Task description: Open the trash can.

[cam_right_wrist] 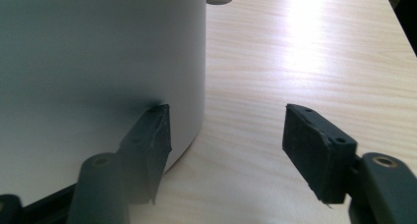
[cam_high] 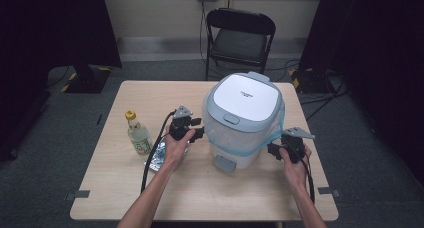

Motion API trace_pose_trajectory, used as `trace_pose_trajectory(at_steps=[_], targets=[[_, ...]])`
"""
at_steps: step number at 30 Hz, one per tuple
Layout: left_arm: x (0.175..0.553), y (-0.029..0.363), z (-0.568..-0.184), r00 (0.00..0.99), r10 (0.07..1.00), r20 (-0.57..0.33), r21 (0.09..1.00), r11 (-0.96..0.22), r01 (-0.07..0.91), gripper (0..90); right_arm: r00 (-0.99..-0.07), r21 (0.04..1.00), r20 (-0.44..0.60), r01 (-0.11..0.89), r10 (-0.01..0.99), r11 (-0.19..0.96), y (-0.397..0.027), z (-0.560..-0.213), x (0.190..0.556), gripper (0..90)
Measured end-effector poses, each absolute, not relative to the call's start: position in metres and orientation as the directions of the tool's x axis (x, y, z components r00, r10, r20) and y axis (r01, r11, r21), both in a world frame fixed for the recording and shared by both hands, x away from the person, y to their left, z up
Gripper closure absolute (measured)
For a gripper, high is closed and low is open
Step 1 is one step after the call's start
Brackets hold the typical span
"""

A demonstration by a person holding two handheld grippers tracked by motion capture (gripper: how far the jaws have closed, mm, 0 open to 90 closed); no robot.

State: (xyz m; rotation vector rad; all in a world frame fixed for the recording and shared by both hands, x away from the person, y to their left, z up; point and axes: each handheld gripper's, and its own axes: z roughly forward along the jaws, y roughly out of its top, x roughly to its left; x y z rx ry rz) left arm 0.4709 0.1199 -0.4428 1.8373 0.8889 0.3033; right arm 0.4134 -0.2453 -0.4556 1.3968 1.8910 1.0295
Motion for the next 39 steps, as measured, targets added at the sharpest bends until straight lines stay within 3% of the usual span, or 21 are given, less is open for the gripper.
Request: trace_pose_trajectory(at_steps=[10, 12, 17, 25, 27, 29, 30, 35, 39], targets=[[0.466, 0.132, -0.445, 0.718, 0.667, -0.198, 0.876, -0.209, 0.435, 44.0, -0.293, 0.849, 0.028, 0.512, 0.956, 0.132, -0.238, -0.458, 0.435, 41.7], [0.465, 0.134, -0.447, 0.706, 0.684, -0.185, 0.855, -0.242, 0.459, 37.4, -0.293, 0.849, 0.013, 0.508, 0.956, 0.145, -0.237, -0.457, 0.438, 39.5], [0.472, 0.141, -0.456, 0.603, 0.776, -0.184, 0.832, -0.204, 0.516, 40.6, -0.289, 0.852, 0.026, 0.507, 0.957, 0.130, -0.240, -0.457, 0.440, 31.1], [0.486, 0.126, -0.447, 0.668, 0.717, -0.201, 0.851, -0.210, 0.481, 36.7, -0.294, 0.862, 0.024, 0.490, 0.956, 0.129, -0.239, -0.459, 0.443, 37.5], [0.483, 0.122, -0.445, 0.669, 0.722, -0.178, 0.859, -0.217, 0.463, 40.5, -0.298, 0.863, 0.051, 0.494, 0.953, 0.108, -0.239, -0.460, 0.445, 37.7], [0.480, 0.124, -0.444, 0.692, 0.688, -0.216, 0.856, -0.207, 0.473, 53.6, -0.296, 0.867, 0.052, 0.487, 0.954, 0.104, -0.239, -0.462, 0.447, 38.4], [0.478, 0.126, -0.444, 0.699, 0.683, -0.215, 0.864, -0.201, 0.462, 55.1, -0.297, 0.868, 0.055, 0.486, 0.953, 0.102, -0.239, -0.462, 0.448, 39.7], [0.472, 0.136, -0.449, 0.730, 0.636, -0.249, 0.870, -0.183, 0.457, 55.7, -0.323, 0.877, 0.076, 0.473, 0.943, 0.091, -0.235, -0.465, 0.453, 45.9], [0.477, 0.136, -0.452, 0.688, 0.688, -0.233, 0.857, -0.189, 0.479, 47.3, -0.326, 0.871, 0.052, 0.477, 0.944, 0.117, -0.229, -0.463, 0.459, 46.1]])
